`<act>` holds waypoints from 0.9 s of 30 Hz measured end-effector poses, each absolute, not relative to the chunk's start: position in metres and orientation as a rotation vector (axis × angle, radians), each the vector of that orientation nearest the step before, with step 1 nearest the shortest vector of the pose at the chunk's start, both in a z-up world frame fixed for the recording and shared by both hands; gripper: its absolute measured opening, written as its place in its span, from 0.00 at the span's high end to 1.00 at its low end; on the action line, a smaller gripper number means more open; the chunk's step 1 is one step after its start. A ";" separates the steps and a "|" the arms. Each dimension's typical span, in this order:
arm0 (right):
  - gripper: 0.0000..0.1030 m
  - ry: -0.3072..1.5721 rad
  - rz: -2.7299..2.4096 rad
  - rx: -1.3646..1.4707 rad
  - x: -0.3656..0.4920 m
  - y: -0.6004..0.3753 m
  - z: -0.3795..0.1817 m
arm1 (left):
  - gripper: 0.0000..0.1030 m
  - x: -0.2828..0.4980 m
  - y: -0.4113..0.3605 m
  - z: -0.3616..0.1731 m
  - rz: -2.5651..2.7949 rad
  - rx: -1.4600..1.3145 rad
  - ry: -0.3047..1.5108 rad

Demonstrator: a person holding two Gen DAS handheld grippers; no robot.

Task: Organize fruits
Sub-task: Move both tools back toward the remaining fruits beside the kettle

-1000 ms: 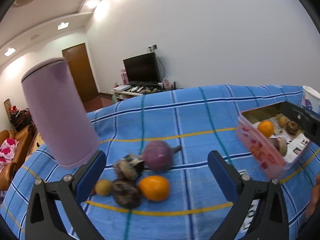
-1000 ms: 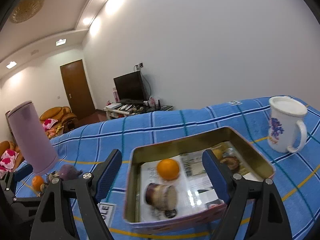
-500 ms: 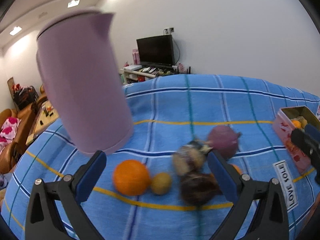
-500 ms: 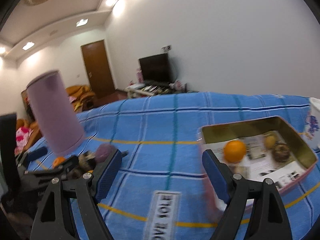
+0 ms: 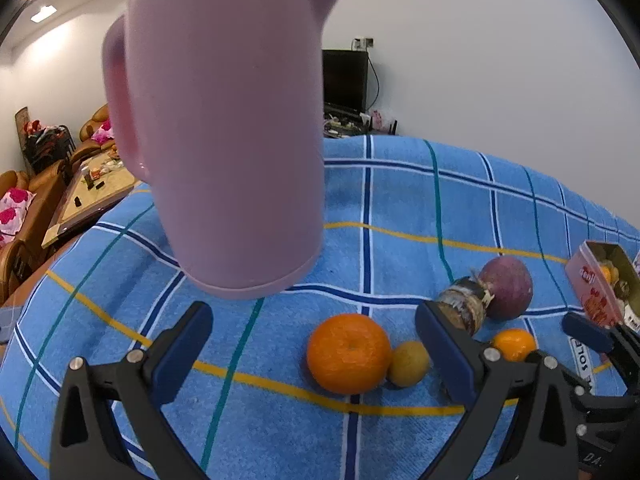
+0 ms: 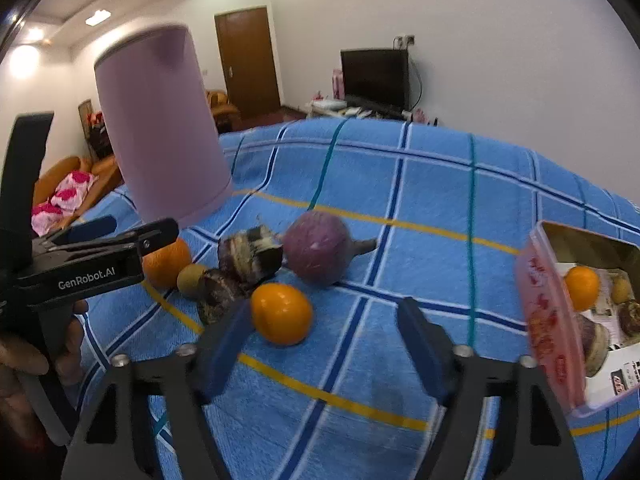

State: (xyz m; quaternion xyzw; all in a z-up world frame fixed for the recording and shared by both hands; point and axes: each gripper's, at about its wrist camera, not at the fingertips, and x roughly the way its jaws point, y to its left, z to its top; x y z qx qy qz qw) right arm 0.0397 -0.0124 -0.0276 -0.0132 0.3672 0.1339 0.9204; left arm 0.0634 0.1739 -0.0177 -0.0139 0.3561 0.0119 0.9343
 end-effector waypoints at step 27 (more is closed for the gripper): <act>0.62 0.875 0.335 0.029 0.057 -0.004 -0.044 | 0.10 0.080 0.183 -0.044 -0.015 -0.116 0.859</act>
